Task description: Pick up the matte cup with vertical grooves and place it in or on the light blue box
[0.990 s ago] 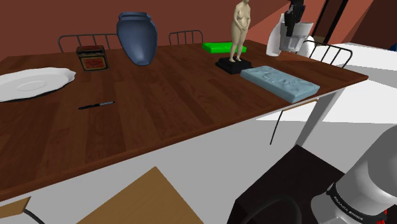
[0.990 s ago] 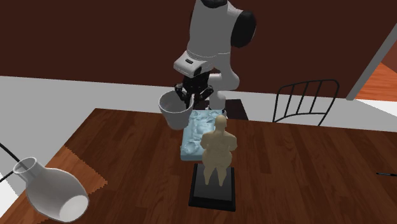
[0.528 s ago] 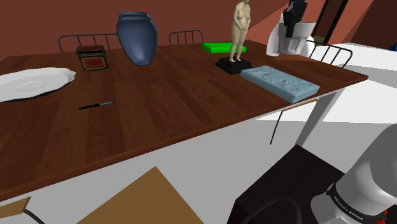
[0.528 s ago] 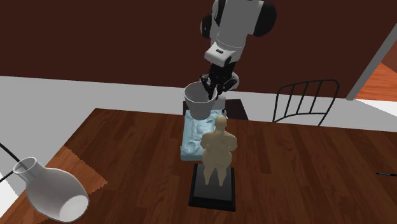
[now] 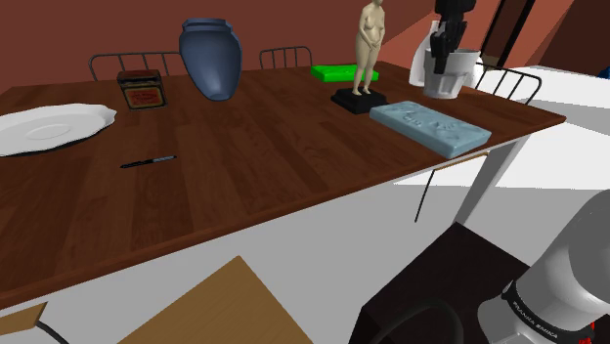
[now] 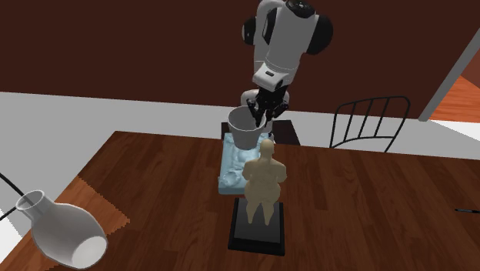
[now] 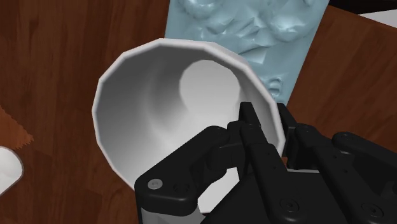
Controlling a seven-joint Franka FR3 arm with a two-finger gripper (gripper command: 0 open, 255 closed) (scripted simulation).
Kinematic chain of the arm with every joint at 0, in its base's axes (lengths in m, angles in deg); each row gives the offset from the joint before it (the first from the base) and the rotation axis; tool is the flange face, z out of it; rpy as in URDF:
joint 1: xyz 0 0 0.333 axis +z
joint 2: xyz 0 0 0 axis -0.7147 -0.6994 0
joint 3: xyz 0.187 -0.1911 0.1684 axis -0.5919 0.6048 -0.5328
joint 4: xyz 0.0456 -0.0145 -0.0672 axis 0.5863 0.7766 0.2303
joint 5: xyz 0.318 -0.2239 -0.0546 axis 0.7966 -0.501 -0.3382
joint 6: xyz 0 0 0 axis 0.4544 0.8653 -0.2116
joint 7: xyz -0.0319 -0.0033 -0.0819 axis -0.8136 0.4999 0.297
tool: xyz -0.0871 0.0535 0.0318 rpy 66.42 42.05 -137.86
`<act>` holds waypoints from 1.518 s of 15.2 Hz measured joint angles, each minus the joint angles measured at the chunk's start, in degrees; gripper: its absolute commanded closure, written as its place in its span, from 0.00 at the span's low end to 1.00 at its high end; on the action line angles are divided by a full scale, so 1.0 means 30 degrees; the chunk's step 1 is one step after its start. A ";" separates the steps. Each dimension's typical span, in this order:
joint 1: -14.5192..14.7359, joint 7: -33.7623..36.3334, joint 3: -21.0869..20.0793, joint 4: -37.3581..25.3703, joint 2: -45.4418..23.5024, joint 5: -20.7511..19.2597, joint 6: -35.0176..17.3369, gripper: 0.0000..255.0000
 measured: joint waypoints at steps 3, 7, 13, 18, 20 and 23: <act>-0.0009 0.0121 0.0047 0.0947 0.0193 -0.0019 -0.0747 1.00; -0.0007 0.0322 0.0074 0.2120 0.0420 -0.0036 -0.1672 1.00; -0.0017 0.0510 0.0120 0.3411 0.0692 -0.0080 -0.2714 1.00; -0.0018 0.0515 0.0118 0.3437 0.0703 -0.0080 -0.2746 0.00; -0.0026 0.0505 0.0133 0.3465 0.0690 -0.0088 -0.2763 0.00; -0.0027 0.0505 0.0136 0.3475 0.0684 -0.0090 -0.2771 0.00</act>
